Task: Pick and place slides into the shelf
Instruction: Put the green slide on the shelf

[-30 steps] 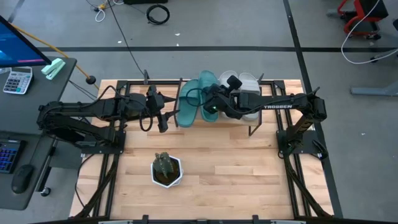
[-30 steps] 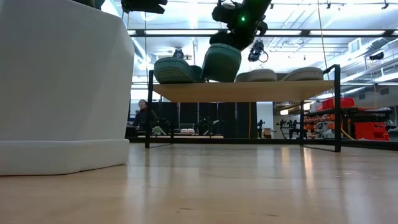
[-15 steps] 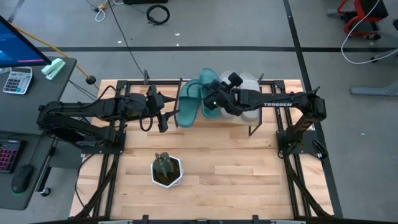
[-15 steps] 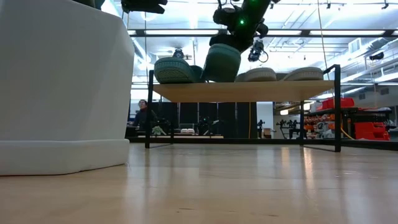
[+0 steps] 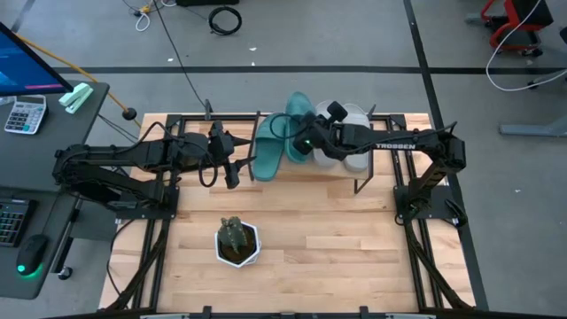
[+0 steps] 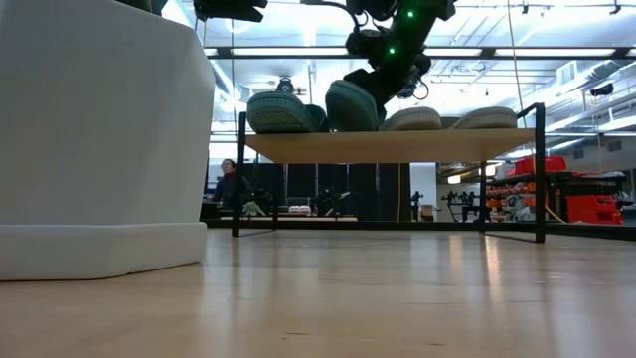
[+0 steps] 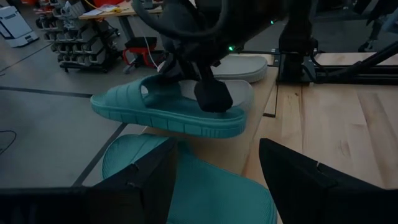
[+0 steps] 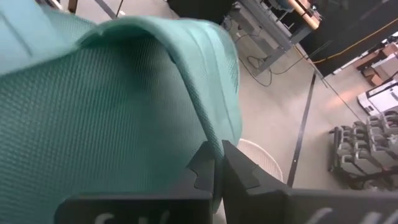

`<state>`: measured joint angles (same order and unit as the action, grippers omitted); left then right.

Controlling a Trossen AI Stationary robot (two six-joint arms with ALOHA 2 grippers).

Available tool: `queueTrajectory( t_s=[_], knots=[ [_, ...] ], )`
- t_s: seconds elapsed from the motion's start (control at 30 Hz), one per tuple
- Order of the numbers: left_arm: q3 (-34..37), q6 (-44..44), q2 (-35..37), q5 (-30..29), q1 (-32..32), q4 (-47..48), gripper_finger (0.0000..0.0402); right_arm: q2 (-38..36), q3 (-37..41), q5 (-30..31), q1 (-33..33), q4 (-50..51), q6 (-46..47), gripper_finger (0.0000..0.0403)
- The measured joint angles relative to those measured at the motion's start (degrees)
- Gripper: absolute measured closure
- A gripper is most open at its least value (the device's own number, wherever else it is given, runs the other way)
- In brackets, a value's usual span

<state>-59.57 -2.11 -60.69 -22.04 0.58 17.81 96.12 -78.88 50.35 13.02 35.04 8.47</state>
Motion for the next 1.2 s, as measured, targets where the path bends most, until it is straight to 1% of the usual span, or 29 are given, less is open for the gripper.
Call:
queueTrajectory(
  t_s=[0.17, 0.43, 0.5, 0.63, 0.77, 0.93, 1.03, 1.2],
  knots=[
    [0.00, 0.00, 0.02, 0.00, 0.00, 0.01, 0.0171, -0.06, 1.53, -0.17, -0.39, 0.58, 0.41, 0.0394],
    [0.00, 0.00, 0.02, 0.00, 0.00, -0.01, 0.0171, 0.28, -1.20, -0.61, -0.77, 0.87, -1.07, 0.0384],
    [0.00, 0.01, 0.02, -0.02, 0.00, -0.01, 0.0171, 0.33, -1.67, -1.69, -0.77, 0.83, -1.50, 0.0383],
    [0.00, 0.02, 0.02, -0.25, 0.00, -0.01, 0.0171, 0.33, -2.69, -6.01, -0.70, 0.90, -3.37, 0.0371],
    [0.00, 0.02, 0.02, -0.26, 0.00, 0.01, 0.0171, 0.34, -4.01, -8.73, -0.73, 1.95, -4.60, 0.0339],
    [0.00, 0.02, 0.02, -0.28, 0.00, 0.01, 0.0171, 0.35, -6.70, -12.01, -0.70, 5.21, -5.76, 0.0283],
    [0.00, 0.02, 0.02, -0.28, 0.00, 0.01, 0.0171, 0.35, -8.79, -12.53, -0.77, 7.99, -5.73, 0.0251],
    [0.00, 0.04, 0.02, -0.37, 0.00, 0.04, 0.0171, 0.42, -16.14, -12.39, -0.75, 16.08, -7.21, 0.0211]
  ],
)
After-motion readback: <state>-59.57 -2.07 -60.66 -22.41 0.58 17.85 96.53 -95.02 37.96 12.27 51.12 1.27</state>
